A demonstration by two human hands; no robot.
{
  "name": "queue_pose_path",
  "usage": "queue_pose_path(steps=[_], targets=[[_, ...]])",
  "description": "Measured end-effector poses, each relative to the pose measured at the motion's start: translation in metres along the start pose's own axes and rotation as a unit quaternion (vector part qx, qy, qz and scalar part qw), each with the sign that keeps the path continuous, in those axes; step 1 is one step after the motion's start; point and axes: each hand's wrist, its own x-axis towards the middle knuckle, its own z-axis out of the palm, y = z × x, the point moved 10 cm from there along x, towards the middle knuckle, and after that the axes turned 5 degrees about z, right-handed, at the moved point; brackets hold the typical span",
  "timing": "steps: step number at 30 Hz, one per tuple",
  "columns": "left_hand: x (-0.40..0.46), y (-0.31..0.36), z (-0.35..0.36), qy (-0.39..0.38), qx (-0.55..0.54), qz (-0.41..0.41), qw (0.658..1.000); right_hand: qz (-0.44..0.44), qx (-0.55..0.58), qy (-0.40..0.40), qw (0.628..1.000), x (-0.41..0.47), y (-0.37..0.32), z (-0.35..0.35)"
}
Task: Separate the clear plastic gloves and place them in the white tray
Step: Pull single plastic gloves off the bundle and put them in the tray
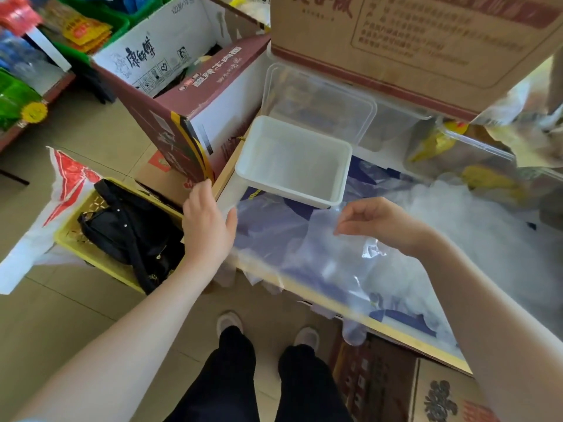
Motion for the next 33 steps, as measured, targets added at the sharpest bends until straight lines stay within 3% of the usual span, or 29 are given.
queue_pose_path(steps=[2,3,4,5,7,8,12,14,16,17,19,20,22,25,27,29,31,33], targets=[[-0.007,0.040,-0.016,0.021,-0.054,0.115,0.992,-0.026,0.000,-0.038,0.999,-0.007,-0.016,0.006],[-0.010,0.056,-0.011,-0.048,-0.136,0.127,0.981,-0.037,-0.004,-0.059,0.998,-0.011,-0.024,0.009],[-0.017,0.072,0.003,-0.169,-0.251,0.088,0.949,-0.046,-0.007,-0.074,0.996,-0.015,-0.033,0.012],[-0.030,0.087,0.017,-0.276,-0.362,0.034,0.890,-0.055,-0.005,-0.079,0.995,-0.018,-0.041,0.012],[-0.050,0.103,0.036,-0.386,-0.446,-0.013,0.808,-0.061,0.014,-0.040,0.997,-0.020,-0.053,0.002],[-0.056,0.107,0.040,-0.401,-0.443,-0.011,0.802,-0.054,0.024,0.002,0.998,-0.020,-0.054,-0.009],[-0.056,0.087,0.043,-0.330,-0.361,-0.040,0.871,0.004,-0.018,0.131,0.991,-0.028,-0.041,-0.044],[-0.053,0.083,0.031,-0.259,-0.209,0.021,0.943,0.043,0.008,0.143,0.989,-0.036,-0.029,-0.046],[-0.061,0.101,0.013,-0.186,-0.182,0.091,0.961,0.065,0.101,0.156,0.980,-0.043,-0.022,-0.040],[-0.070,0.115,0.008,-0.192,-0.249,0.103,0.944,0.065,0.141,0.159,0.975,-0.046,-0.023,-0.034],[-0.089,0.140,0.012,-0.254,-0.403,0.090,0.874,0.054,0.205,0.152,0.965,-0.047,-0.031,-0.019],[-0.096,0.149,0.014,-0.273,-0.425,0.092,0.858,0.049,0.230,0.144,0.961,-0.046,-0.035,-0.011],[-0.100,0.154,0.014,-0.263,-0.418,0.096,0.864,0.048,0.272,0.125,0.953,-0.043,-0.041,0.006],[-0.086,0.138,-0.006,-0.161,-0.367,0.084,0.912,0.036,0.311,0.088,0.946,-0.041,-0.052,0.028],[-0.080,0.117,-0.013,-0.113,-0.396,0.037,0.911,0.039,0.321,0.043,0.945,-0.040,-0.054,0.040],[-0.079,0.089,-0.005,-0.119,-0.491,-0.075,0.860,0.030,0.280,0.051,0.958,-0.038,-0.051,0.040],[-0.084,0.072,0.007,-0.168,-0.581,-0.160,0.780,-0.014,0.165,0.123,0.978,-0.035,-0.048,0.024],[-0.085,0.063,0.012,-0.221,-0.592,-0.178,0.754,-0.016,0.112,0.127,0.985,-0.028,-0.038,0.023]])
